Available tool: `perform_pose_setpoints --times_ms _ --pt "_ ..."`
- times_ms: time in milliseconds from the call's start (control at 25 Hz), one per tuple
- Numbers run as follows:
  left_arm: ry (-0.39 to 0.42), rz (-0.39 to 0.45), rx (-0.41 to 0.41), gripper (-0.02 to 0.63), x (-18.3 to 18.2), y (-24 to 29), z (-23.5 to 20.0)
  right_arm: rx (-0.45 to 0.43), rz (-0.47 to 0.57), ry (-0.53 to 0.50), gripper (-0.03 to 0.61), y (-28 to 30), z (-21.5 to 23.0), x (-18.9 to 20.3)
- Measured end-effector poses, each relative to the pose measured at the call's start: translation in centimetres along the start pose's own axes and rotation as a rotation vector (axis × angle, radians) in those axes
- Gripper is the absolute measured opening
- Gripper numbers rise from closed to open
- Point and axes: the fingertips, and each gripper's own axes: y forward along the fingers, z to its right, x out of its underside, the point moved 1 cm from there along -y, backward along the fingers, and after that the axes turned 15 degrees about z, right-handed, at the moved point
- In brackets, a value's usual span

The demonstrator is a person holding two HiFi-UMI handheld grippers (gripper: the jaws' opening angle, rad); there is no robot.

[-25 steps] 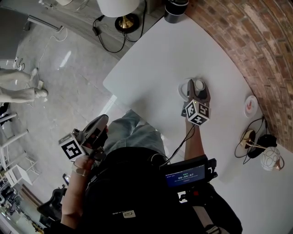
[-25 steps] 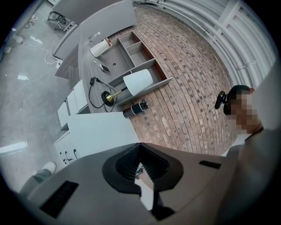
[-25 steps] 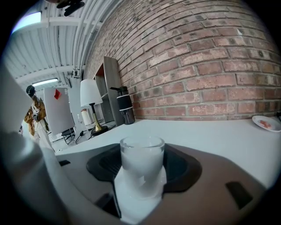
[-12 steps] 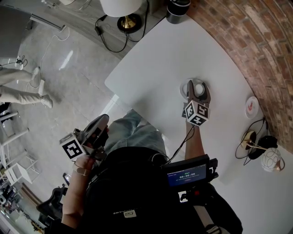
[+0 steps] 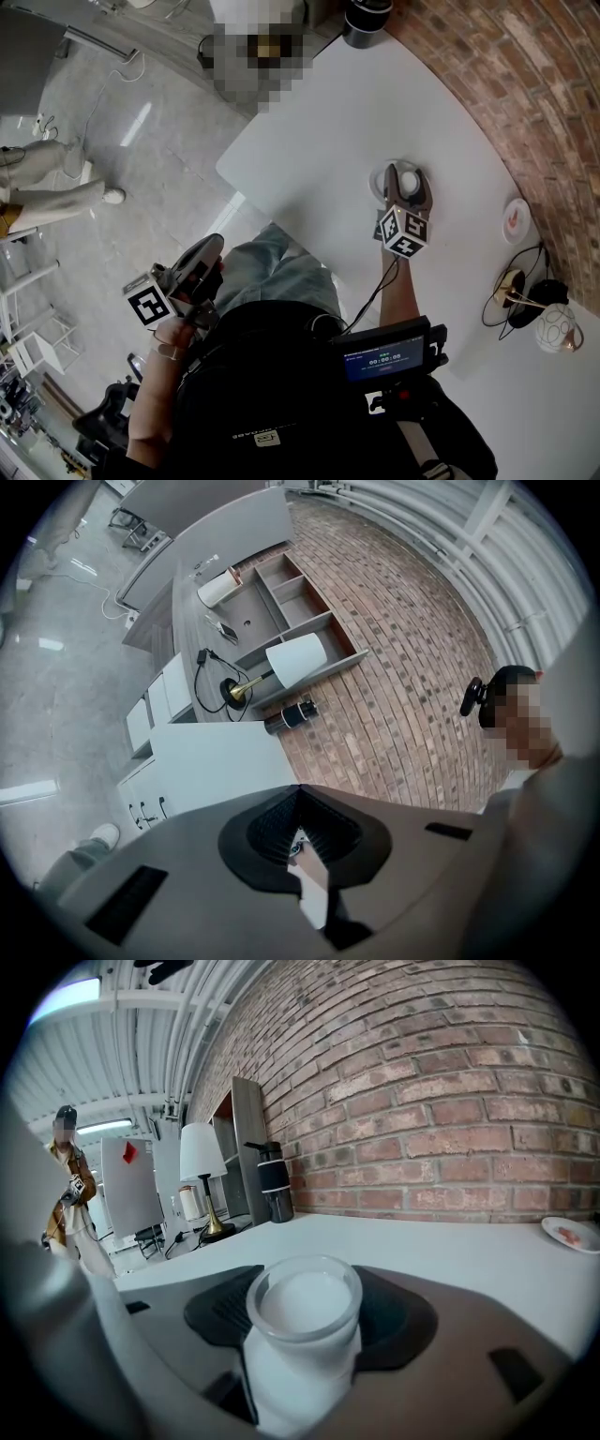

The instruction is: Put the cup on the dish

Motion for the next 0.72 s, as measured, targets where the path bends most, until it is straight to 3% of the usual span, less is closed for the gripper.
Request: perform_pose_setpoints --times_ms 720 --pt "0.009 -0.009 0.039 0.005 0.4 -0.5 0.8 -0.007 0.066 -0.009 0.27 -1.4 -0.3 -3.5"
